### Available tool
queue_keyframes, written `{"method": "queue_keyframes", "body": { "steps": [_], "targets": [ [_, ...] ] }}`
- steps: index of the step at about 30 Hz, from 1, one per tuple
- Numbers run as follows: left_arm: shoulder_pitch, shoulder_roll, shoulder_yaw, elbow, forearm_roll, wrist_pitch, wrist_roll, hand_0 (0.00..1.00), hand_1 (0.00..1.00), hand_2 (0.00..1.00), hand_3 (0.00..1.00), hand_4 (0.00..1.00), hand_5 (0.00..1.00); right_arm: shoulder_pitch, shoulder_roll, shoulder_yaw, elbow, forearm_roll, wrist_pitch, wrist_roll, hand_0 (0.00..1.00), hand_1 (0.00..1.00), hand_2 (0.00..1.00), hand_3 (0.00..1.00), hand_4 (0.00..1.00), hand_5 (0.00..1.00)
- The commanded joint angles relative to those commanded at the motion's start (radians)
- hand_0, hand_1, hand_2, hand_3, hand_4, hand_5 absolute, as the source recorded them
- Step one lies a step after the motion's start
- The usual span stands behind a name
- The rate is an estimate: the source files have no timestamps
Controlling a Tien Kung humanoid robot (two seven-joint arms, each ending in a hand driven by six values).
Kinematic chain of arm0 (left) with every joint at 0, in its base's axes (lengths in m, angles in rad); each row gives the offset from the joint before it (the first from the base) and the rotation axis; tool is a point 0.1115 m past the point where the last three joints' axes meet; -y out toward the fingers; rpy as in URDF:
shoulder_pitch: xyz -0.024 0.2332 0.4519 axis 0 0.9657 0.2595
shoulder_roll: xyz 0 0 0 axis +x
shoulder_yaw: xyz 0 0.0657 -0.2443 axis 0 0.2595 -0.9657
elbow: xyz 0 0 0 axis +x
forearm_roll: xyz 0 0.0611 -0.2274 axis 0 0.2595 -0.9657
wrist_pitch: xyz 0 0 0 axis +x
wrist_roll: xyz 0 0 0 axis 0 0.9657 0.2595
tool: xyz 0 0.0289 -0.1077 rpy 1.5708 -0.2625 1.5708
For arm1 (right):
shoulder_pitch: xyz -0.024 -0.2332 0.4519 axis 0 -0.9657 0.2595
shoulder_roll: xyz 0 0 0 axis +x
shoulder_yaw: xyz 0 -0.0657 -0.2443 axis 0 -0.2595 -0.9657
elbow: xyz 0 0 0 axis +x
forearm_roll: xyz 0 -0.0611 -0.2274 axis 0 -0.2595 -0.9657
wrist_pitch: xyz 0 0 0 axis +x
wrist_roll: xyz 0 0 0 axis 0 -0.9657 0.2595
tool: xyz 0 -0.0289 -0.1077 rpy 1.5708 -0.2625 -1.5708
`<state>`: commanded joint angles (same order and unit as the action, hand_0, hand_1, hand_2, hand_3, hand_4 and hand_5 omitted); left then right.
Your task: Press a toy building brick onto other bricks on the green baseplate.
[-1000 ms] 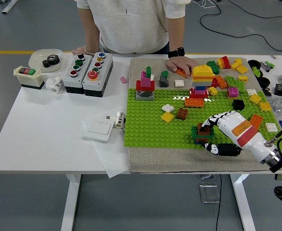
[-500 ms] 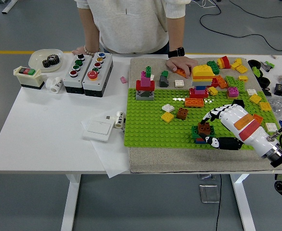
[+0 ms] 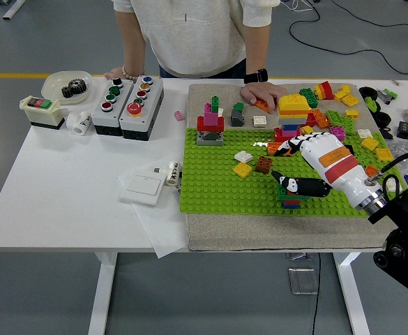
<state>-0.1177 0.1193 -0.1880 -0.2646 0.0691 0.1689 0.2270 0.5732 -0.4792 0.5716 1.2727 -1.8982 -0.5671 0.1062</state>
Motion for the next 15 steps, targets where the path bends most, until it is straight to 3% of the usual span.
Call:
{"method": "queue_keyframes", "body": {
  "steps": [2,3,7,8,9,15],
  "targets": [
    [0.0,0.001,0.001,0.0,-0.002,0.0,0.0,0.482,0.594,0.751,0.784,0.82,0.83,0.02,0.01,-0.021,0.016,-0.001,0.019,-0.078,0.594,0.614,0.678,0.669,0.863,0.484],
    [0.0,0.001,0.002,0.0,-0.002,0.001,0.0,0.481,0.594,0.749,0.783,0.821,0.83,0.032,0.016,-0.033,0.024,-0.002,0.033,-0.119,0.6,0.637,0.681,0.666,0.923,0.509],
    [0.0,0.001,0.004,0.001,-0.003,0.002,0.002,0.481,0.594,0.749,0.783,0.821,0.83,0.077,0.041,-0.072,0.041,-0.016,0.081,-0.258,0.6,0.637,0.681,0.666,0.923,0.509],
    [0.0,0.001,0.004,0.001,-0.003,0.002,0.002,0.481,0.594,0.749,0.783,0.821,0.83,0.088,0.047,-0.079,0.04,-0.021,0.089,-0.277,0.6,0.637,0.681,0.666,0.923,0.509],
    [0.0,0.002,0.004,0.001,-0.002,0.002,0.003,0.48,0.592,0.747,0.783,0.819,0.827,0.095,0.051,-0.085,0.039,-0.024,0.093,-0.287,0.584,0.621,0.651,0.651,0.991,0.522],
    [0.003,0.002,0.006,0.001,-0.002,0.003,0.008,0.479,0.591,0.747,0.783,0.818,0.827,0.149,0.09,-0.126,0.004,-0.056,0.138,-0.352,0.587,0.605,0.631,0.627,0.998,0.527]
  ]
}}
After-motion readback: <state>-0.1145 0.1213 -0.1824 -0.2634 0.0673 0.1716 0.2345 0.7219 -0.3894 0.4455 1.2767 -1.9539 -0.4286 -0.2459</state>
